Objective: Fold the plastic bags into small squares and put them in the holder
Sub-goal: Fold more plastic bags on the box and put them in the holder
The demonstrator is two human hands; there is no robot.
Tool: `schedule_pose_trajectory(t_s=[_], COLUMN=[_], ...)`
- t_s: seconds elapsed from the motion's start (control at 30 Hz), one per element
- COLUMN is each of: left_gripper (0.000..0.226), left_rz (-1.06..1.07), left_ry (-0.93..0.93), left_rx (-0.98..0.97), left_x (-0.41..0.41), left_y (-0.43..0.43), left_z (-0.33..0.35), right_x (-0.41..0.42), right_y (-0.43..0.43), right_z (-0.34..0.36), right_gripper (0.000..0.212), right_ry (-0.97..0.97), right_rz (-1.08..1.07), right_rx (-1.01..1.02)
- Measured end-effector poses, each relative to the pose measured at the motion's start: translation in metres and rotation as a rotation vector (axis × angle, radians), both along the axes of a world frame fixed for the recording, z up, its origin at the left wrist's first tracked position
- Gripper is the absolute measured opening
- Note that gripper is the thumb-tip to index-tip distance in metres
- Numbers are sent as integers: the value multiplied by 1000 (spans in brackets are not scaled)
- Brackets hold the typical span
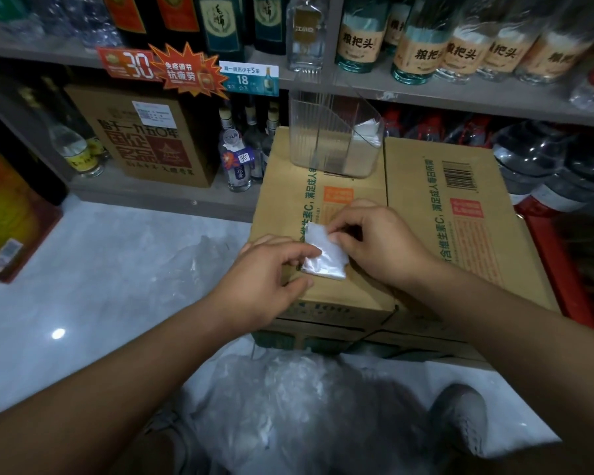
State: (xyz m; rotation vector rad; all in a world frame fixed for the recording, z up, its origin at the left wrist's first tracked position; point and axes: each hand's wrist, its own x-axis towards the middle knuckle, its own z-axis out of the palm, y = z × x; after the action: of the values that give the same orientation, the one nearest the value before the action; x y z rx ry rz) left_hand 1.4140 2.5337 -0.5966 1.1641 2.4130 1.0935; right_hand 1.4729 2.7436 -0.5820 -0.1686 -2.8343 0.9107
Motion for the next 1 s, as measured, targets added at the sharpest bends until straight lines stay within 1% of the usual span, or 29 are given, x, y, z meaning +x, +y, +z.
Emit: schedule_pose_trajectory(t_s=[0.13,0.2,0.33,0.43,0.5,0.57,0.63,0.67,0.73,0.8,0.9,1.0], left_gripper=[45,46,42,41,39,41,39,36,31,28,29,24], left_rz=[-65,-76,-86,-77,-81,-91,-94,-94,-86,-44,42,90], left_ry=[44,72,259,325,310,276,256,256,251,193,42,-27], left_rx=[21,-2,-77,-94,-82,-57,-26,-11,13,60,98,24], left_x=[8,12,18,19,17,16,15,14,14,14,13,9], left_y=[-12,-18,-27,-28,-29,-28,-27,-26,-23,-19,-11,-2], left_z=[-3,-5,-9,-9,-8,-6,-6,-7,-8,-9,-7,0], right_x=[12,20,31,35,41,50,58,59,59,57,55,50], right_y=[-5,-11,-21,-23,-23,-23,-26,-27,-29,-31,-33,-34], right_z=[3,2,0,5,10,15,15,12,9,11,18,17], right_gripper=[13,13,13,11,14,30,42,43,32,17,15,7], right_ry=[-13,-21,-31,-24,-10,-26,-81,-91,-56,-35,-80,-85], right_rz=[95,139,160,135,120,176,245,258,244,205,171,103], right_rx=[26,41,38,10,-34,-41,42,81,93,50,39,-7])
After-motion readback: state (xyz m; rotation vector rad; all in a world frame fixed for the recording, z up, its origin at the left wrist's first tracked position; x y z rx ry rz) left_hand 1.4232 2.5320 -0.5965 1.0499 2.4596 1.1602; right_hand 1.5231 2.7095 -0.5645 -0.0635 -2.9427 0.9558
